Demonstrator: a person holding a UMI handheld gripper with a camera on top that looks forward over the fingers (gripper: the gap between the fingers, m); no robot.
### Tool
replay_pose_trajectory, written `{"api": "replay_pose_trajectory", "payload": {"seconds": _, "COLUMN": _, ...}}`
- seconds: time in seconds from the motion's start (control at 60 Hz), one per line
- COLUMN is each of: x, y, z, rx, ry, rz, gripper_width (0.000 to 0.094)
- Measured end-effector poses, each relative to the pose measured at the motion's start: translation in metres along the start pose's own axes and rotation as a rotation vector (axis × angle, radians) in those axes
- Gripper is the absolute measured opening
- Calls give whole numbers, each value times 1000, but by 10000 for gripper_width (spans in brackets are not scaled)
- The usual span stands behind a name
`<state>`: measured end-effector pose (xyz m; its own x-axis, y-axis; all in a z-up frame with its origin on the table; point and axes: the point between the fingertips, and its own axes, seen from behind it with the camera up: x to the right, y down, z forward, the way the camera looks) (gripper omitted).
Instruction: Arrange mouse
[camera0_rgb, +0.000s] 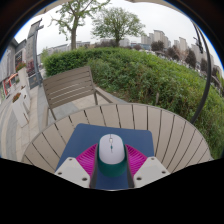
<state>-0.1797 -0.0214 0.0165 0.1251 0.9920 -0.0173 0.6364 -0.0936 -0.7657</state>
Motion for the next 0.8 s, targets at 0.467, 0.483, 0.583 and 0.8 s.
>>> {"api": "replay_pose_trajectory", "payload": {"seconds": 0.467, "x": 12, "y": 34, "z": -99, "rx": -105, "ry": -11, "rz": -25, "gripper_width": 854}}
{"api": "replay_pose_trajectory", "payload": {"seconds": 0.483, "x": 13, "y": 37, "z": -112, "rx": -109, "ry": -18, "rz": -36, "gripper_width": 854}}
{"api": "replay_pose_trajectory", "payload": {"seconds": 0.583, "x": 23, "y": 68, "z": -186, "rx": -162, "ry": -55, "rz": -81, "gripper_width": 850}}
{"api": "replay_pose_trajectory", "payload": {"seconds": 0.8, "x": 52, "y": 138, "z": -307, "rx": -267, "ry": -75, "rz": -115, "gripper_width": 858}}
